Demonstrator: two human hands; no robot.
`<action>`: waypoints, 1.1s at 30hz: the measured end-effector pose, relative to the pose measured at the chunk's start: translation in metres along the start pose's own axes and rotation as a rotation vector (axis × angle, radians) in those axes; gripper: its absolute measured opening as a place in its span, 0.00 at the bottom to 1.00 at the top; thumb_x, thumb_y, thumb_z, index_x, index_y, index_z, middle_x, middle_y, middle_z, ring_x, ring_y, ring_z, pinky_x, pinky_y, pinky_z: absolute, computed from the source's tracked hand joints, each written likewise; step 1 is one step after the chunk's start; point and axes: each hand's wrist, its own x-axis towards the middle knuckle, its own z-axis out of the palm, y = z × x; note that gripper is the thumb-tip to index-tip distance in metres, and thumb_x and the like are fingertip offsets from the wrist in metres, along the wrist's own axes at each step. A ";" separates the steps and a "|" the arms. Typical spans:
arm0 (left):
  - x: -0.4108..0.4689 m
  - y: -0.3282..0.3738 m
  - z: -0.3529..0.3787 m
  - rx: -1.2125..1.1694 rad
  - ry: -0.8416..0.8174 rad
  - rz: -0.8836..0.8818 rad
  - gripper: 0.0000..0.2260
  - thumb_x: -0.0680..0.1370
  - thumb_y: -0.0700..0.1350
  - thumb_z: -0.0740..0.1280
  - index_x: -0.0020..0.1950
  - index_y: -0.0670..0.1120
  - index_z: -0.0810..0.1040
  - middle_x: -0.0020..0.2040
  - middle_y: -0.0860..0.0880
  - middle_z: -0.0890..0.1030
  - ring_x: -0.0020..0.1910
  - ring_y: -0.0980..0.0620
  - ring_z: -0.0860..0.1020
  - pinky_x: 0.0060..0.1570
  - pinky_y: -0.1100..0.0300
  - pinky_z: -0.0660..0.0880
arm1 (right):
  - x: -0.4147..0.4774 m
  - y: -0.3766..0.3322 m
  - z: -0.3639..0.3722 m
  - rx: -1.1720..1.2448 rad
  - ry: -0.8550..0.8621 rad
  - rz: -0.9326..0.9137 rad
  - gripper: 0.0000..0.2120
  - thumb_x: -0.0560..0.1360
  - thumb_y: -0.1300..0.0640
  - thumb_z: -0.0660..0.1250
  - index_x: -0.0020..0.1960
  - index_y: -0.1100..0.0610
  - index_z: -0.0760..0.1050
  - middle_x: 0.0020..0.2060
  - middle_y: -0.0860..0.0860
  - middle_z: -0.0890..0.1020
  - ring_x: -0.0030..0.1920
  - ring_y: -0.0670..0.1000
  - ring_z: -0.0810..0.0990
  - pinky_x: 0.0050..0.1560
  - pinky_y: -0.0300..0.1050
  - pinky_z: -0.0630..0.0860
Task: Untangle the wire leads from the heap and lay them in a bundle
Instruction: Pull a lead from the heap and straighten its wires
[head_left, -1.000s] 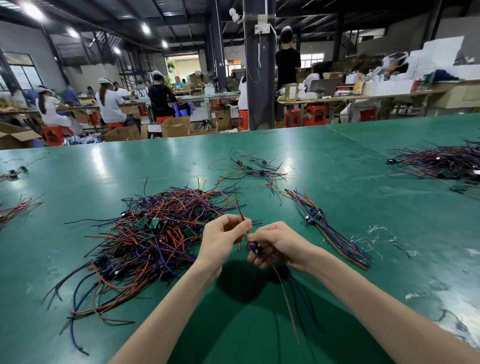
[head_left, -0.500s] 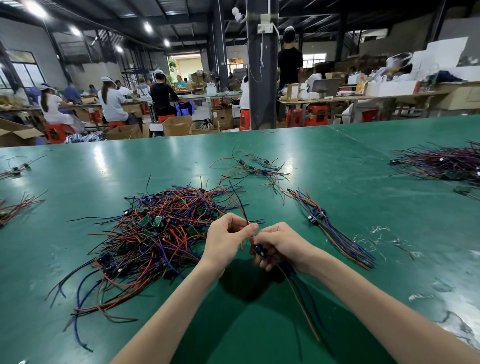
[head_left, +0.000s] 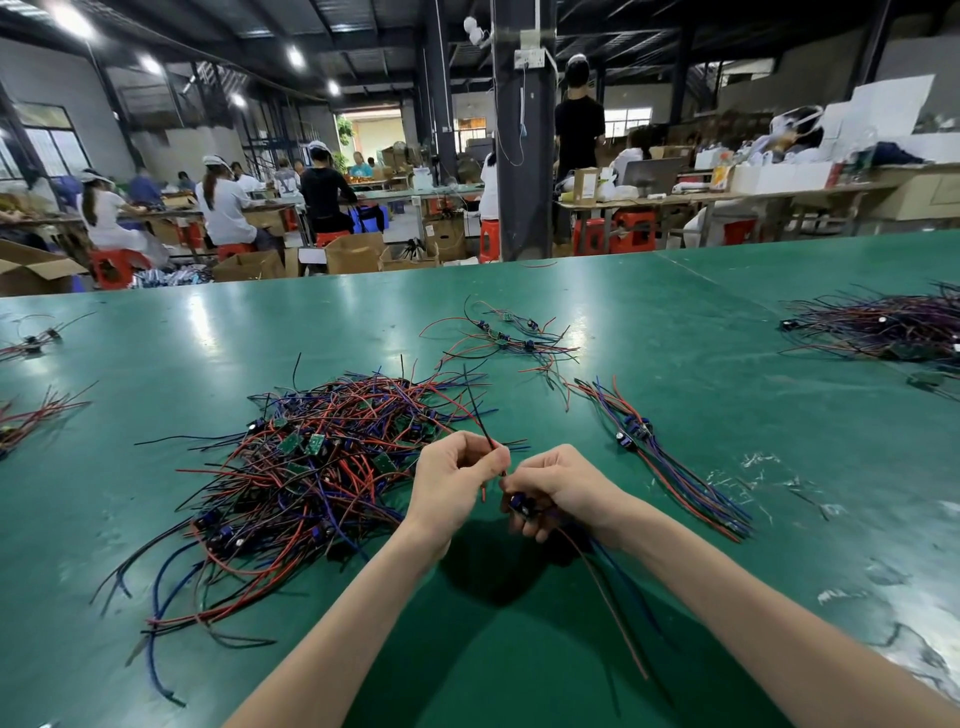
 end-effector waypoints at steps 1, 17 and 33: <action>0.000 0.001 0.000 -0.014 0.001 -0.003 0.07 0.73 0.36 0.72 0.37 0.45 0.80 0.30 0.54 0.81 0.30 0.60 0.75 0.34 0.67 0.73 | 0.000 -0.001 0.000 0.004 -0.001 0.000 0.13 0.76 0.66 0.62 0.33 0.62 0.74 0.23 0.57 0.77 0.19 0.49 0.73 0.21 0.36 0.70; 0.004 0.000 -0.005 -0.076 0.047 -0.028 0.04 0.71 0.37 0.73 0.39 0.44 0.81 0.31 0.55 0.80 0.30 0.63 0.74 0.33 0.72 0.71 | 0.000 -0.002 -0.003 -0.003 -0.044 0.000 0.12 0.76 0.63 0.63 0.35 0.63 0.76 0.25 0.57 0.80 0.20 0.49 0.73 0.23 0.35 0.71; 0.010 0.004 -0.013 -0.052 0.092 0.029 0.04 0.72 0.37 0.73 0.38 0.44 0.82 0.30 0.56 0.80 0.29 0.64 0.74 0.34 0.72 0.71 | 0.000 -0.003 -0.004 -0.036 -0.060 -0.039 0.12 0.76 0.63 0.63 0.35 0.62 0.76 0.25 0.56 0.80 0.21 0.48 0.73 0.23 0.35 0.70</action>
